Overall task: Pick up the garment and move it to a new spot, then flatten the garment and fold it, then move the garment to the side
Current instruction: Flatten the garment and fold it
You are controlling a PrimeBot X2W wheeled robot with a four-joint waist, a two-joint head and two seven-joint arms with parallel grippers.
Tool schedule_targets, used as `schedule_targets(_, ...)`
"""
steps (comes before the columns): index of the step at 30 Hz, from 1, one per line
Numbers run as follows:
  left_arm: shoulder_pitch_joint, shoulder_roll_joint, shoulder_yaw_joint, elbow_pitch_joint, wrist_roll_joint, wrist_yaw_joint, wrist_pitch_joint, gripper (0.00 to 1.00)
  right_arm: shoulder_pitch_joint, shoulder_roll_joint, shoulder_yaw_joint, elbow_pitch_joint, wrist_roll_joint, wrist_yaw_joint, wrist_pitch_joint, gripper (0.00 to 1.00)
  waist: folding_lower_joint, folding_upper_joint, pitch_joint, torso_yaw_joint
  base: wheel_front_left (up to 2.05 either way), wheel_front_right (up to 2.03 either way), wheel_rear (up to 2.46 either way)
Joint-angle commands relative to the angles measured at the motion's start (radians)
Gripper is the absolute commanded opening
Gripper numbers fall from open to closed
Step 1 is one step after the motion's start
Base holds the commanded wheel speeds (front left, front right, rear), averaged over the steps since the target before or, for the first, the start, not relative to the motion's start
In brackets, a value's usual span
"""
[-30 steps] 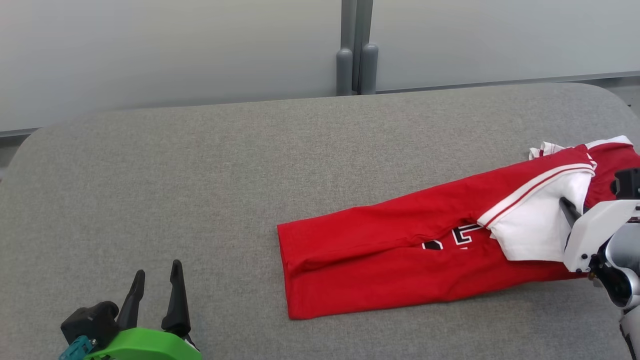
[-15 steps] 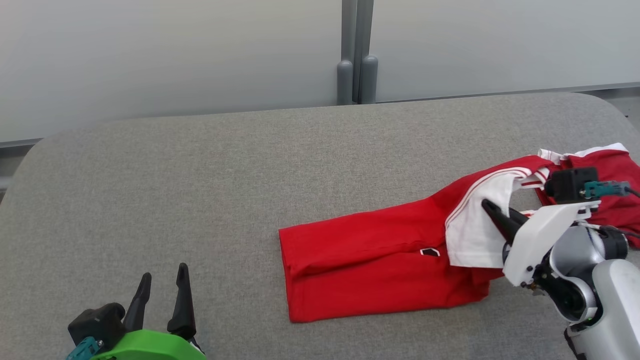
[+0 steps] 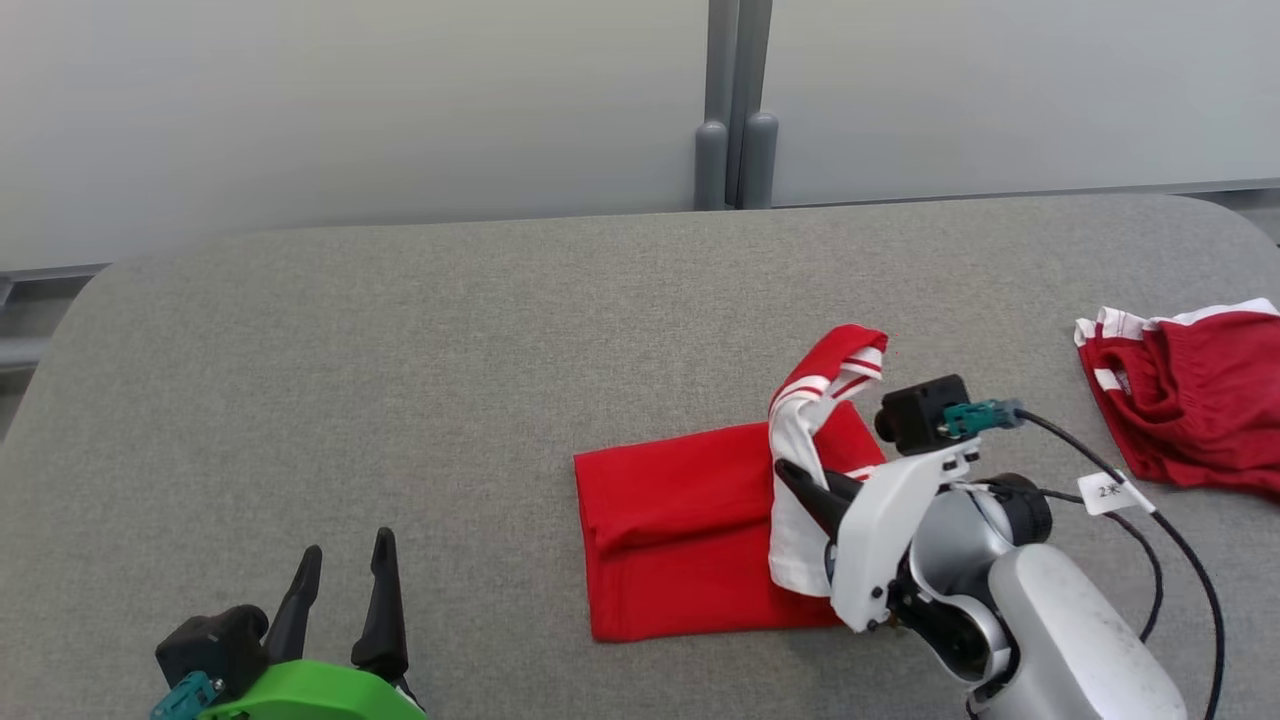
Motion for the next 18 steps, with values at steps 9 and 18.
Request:
schedule_targets(9,-0.047,-0.014,-0.026,0.022,0.01,-0.017,0.007,1.0,-0.116,0.076,0.055,0.325,-0.059,0.0,-0.121,0.0,0.0,0.0051,0.0,0.05,0.0,0.0,0.0)
schedule_targets(18,-0.063,-0.031,-0.046,0.041,0.011,-0.026,0.005,1.0,-0.197,0.081,0.171,0.499,0.013,0.0,-0.199,0.0,0.0,0.0051,-0.002,0.081,0.0,0.0,0.0)
